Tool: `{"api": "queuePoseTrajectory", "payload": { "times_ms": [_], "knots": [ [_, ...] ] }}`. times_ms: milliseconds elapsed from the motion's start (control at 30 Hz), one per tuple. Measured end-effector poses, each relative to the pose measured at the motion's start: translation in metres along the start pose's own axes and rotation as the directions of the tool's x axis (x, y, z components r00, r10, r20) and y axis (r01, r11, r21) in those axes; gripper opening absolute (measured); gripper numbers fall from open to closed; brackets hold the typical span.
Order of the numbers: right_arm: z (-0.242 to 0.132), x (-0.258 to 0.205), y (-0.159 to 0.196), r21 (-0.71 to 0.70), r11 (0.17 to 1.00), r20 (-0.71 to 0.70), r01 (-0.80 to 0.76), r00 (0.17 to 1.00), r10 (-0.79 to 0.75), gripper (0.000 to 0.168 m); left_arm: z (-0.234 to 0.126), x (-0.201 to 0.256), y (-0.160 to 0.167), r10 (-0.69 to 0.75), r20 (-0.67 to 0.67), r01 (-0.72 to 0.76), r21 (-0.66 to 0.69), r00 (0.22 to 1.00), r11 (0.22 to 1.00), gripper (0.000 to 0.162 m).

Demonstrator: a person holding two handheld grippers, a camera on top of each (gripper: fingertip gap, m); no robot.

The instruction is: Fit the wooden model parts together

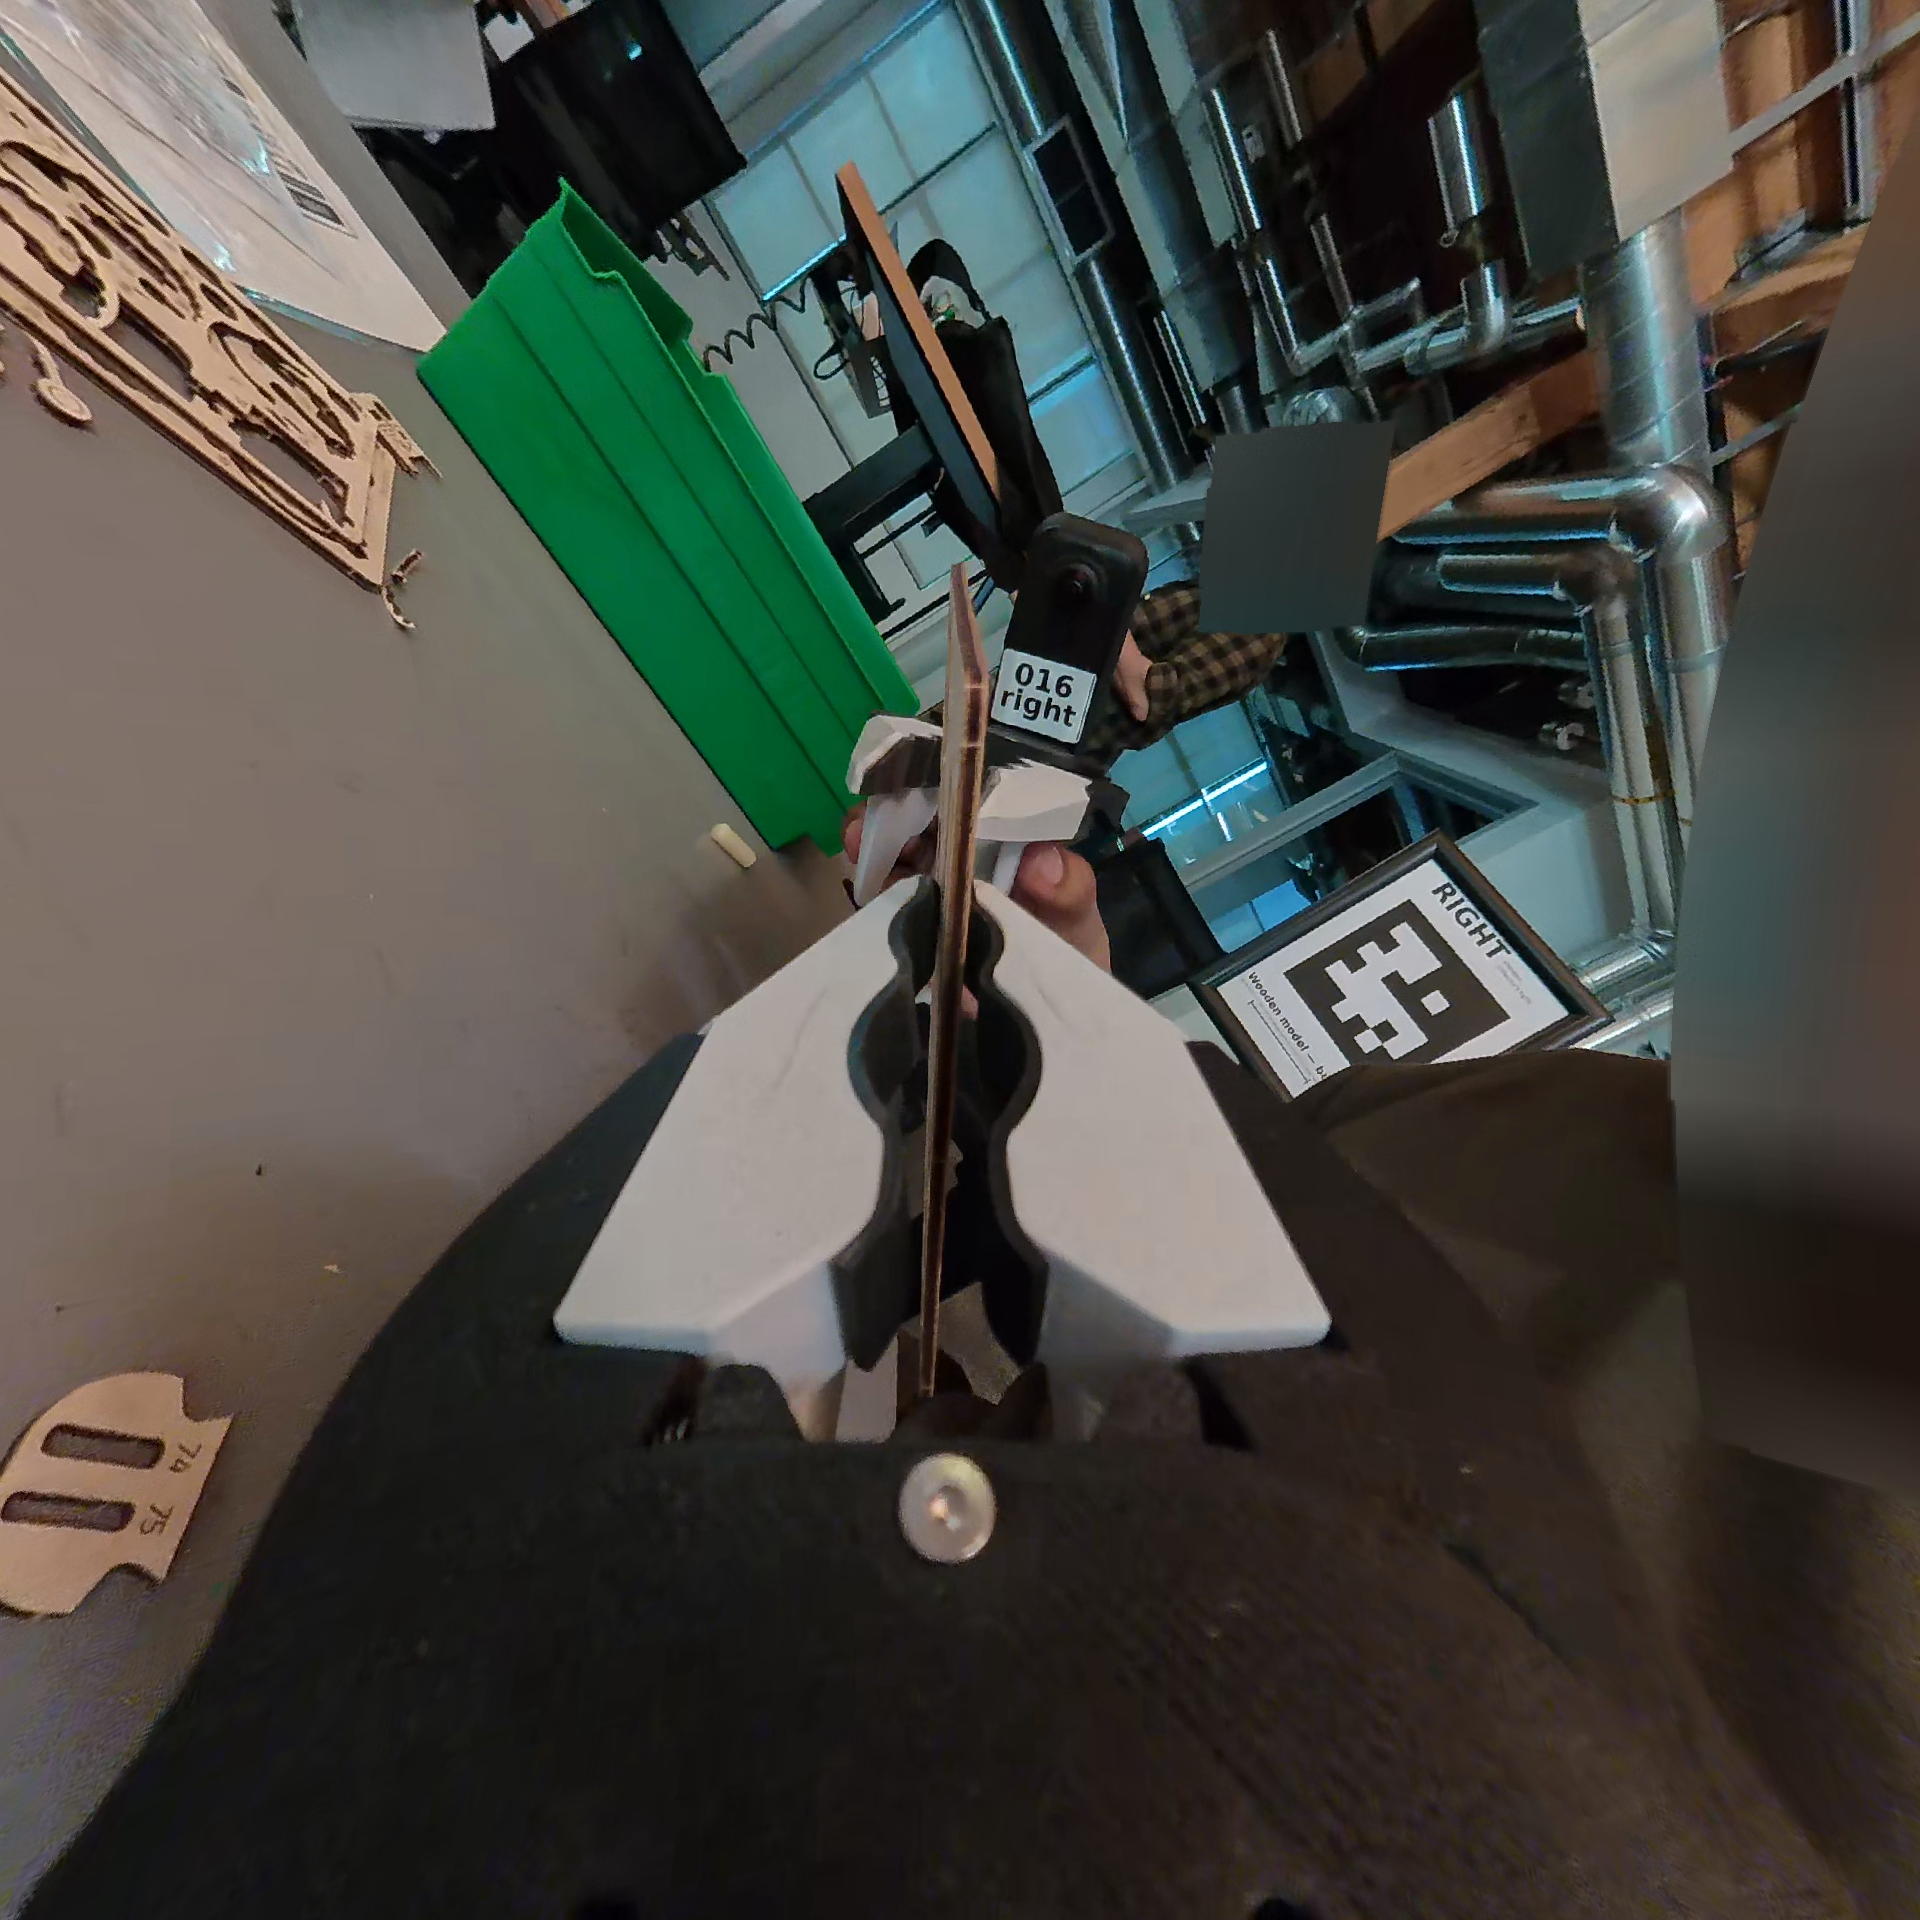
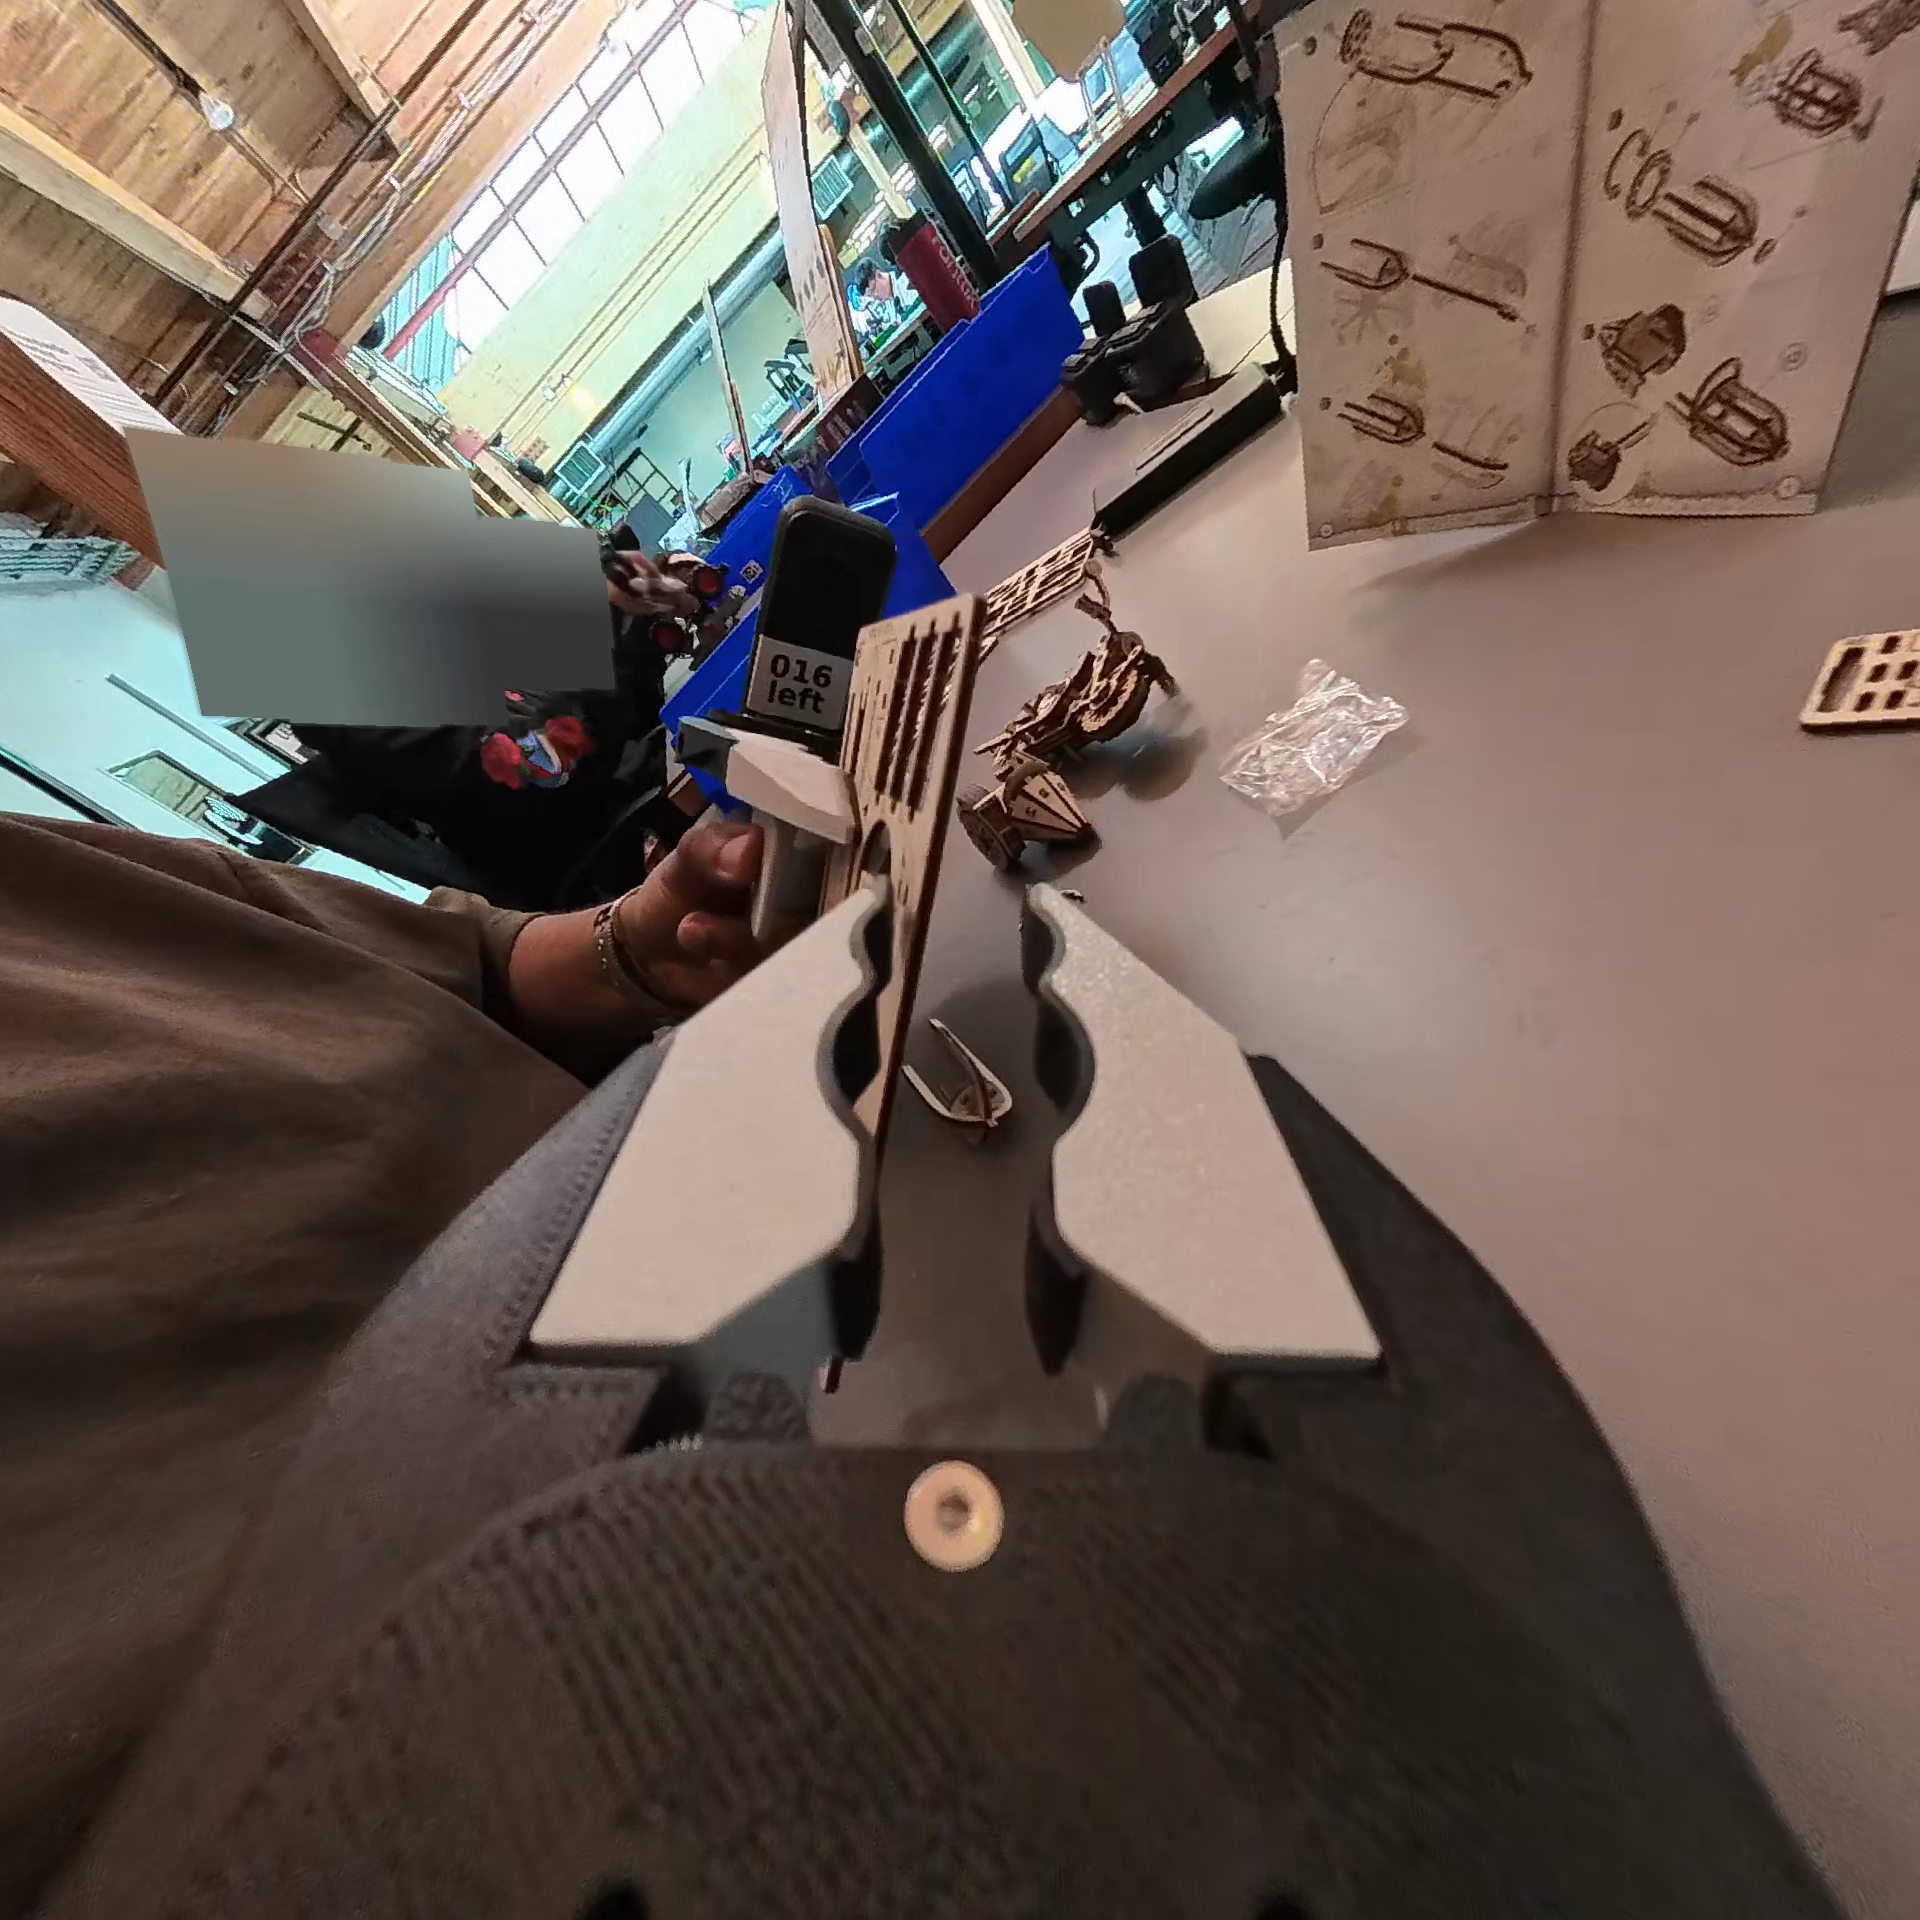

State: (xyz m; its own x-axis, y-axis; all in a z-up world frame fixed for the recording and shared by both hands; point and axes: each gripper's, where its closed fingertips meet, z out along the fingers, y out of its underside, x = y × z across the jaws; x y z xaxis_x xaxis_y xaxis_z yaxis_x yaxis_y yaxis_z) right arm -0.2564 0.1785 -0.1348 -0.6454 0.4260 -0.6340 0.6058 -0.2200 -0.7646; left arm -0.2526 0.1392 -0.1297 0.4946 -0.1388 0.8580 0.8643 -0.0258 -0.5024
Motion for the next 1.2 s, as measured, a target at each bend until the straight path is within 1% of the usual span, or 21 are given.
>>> {"api": "queuePoseTrajectory", "payload": {
  "times_ms": [100, 200, 267, 400, 533, 567, 600, 700, 967, 1200],
  "knots": [
    [0.0, 0.0, 0.003, -0.022, 1.0, -0.001, -0.009, 1.0, 0.009, 0.018, 0.001, 0.0, 0.001, 0.009, 0.008, -0.009, -0.005, 1.0, 1.0, 0.001],
    [-0.002, 0.003, 0.006, -0.046, 0.999, -0.031, -0.013, 0.999, 0.012, 0.02, 0.001, -0.001, 0.003, 0.038, 0.031, -0.038, -0.02, 0.999, 0.999, 0.001],
    [-0.002, 0.002, 0.006, -0.055, 0.998, -0.033, -0.003, 0.999, 0.001, 0.018, 0.002, -0.001, 0.003, 0.062, 0.042, -0.061, -0.028, 0.997, 0.998, 0.001],
    [-0.001, 0.0, 0.007, -0.055, 0.998, -0.023, -0.002, 1.0, 0.0, 0.013, 0.002, -0.001, 0.004, 0.111, 0.063, -0.108, -0.044, 0.992, 0.993, 0.001],
    [0.0, 0.001, 0.007, -0.054, 0.998, -0.016, -0.018, 1.0, 0.017, 0.013, 0.002, -0.001, 0.007, 0.159, 0.088, -0.153, -0.074, 0.983, 0.985, 0.001],
    [0.0, 0.0, 0.008, -0.058, 0.998, -0.011, -0.018, 1.0, 0.017, 0.012, 0.003, -0.001, 0.008, 0.174, 0.096, -0.167, -0.081, 0.98, 0.983, 0.001],
    [0.001, -0.001, 0.008, -0.059, 0.998, -0.004, -0.017, 1.0, 0.016, 0.006, 0.003, -0.002, 0.008, 0.188, 0.106, -0.18, -0.08, 0.976, 0.98, 0.001],
    [0.0, -0.001, 0.009, -0.063, 0.998, -0.013, -0.012, 1.0, 0.011, 0.005, 0.003, -0.001, 0.009, 0.211, 0.116, -0.201, -0.088, 0.971, 0.976, 0.001],
    [-0.001, 0.002, 0.012, -0.108, 0.99, -0.08, 0.088, 0.992, -0.097, 0.006, 0.006, 0.001, 0.016, 0.323, 0.15, -0.302, -0.145, 0.935, 0.942, 0.003],
    [-0.001, 0.002, 0.014, -0.126, 0.986, -0.091, 0.109, 0.989, -0.12, 0.006, 0.005, -0.001, 0.018, 0.298, 0.145, -0.278, -0.141, 0.944, 0.95, 0.002]
  ]
}}
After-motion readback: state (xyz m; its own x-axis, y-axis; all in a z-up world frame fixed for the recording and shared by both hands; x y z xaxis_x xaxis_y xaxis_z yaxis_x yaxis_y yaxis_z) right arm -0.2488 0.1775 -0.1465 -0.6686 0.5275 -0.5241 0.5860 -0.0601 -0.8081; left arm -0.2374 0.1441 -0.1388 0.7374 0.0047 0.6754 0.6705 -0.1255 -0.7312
